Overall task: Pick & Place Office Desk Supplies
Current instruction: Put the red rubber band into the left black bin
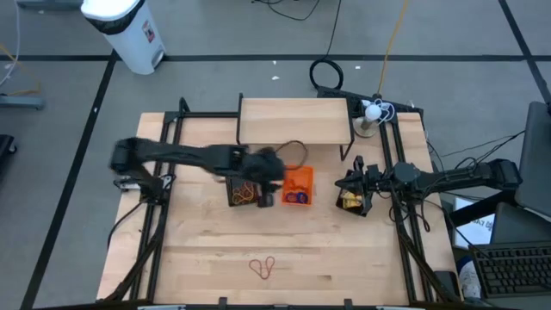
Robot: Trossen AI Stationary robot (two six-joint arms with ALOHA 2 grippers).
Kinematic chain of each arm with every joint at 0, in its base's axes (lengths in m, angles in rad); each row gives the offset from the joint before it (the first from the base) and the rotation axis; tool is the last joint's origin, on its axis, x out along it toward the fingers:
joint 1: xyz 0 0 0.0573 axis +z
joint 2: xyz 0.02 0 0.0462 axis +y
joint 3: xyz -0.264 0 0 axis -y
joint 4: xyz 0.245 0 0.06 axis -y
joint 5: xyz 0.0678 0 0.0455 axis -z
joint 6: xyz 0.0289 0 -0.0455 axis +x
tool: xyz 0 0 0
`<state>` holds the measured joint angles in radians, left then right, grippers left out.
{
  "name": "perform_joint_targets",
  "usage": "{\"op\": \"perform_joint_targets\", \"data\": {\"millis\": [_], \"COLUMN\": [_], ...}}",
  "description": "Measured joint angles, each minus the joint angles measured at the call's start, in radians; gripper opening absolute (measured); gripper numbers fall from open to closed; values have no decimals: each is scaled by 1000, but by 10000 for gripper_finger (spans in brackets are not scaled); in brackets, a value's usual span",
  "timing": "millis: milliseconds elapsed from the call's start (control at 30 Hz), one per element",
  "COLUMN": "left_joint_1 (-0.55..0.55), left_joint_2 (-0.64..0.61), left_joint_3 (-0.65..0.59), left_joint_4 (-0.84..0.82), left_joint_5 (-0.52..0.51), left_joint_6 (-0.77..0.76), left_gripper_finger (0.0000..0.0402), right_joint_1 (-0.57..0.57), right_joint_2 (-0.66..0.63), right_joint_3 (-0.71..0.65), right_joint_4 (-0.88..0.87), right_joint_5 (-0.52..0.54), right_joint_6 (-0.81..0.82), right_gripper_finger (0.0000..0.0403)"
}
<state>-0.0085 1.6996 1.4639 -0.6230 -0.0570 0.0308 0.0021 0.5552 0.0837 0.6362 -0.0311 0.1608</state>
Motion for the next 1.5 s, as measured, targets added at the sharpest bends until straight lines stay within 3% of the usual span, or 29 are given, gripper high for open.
{"op": "perform_joint_targets", "data": {"millis": [133, 233, 400, 533, 633, 800, 1033, 1500], "left_joint_1": [-36, -45, -84, -114, -126, -142, -144, -143], "left_joint_2": [-209, -369, -625, -834, -953, -1115, -1275, -1528], "left_joint_3": [-4, -54, -294, -554, -686, -827, -1015, -1272], "left_joint_4": [-63, -56, 57, 288, 368, 394, 506, 581], "left_joint_5": [-96, -109, -176, -101, -85, -99, -18, -74], "left_joint_6": [19, 9, -59, -91, -131, -95, -57, -129], "left_gripper_finger": [64, 11, 14, 3, 5, 6, 4, 2], "right_joint_1": [0, 0, 0, 0, 0, 0, 0, 0], "right_joint_2": [6, 6, 6, 6, 6, 6, 6, -14], "right_joint_3": [0, 0, 0, 0, 0, 0, 0, 0], "right_joint_4": [-9, -14, -13, -12, -12, -6, 11, 43], "right_joint_5": [0, 0, 2, 3, 5, 8, 8, -50], "right_joint_6": [0, 7, 10, 10, 0, -22, -40, -4], "right_gripper_finger": [4, 4, 4, 4, 4, 4, 4, 1]}}
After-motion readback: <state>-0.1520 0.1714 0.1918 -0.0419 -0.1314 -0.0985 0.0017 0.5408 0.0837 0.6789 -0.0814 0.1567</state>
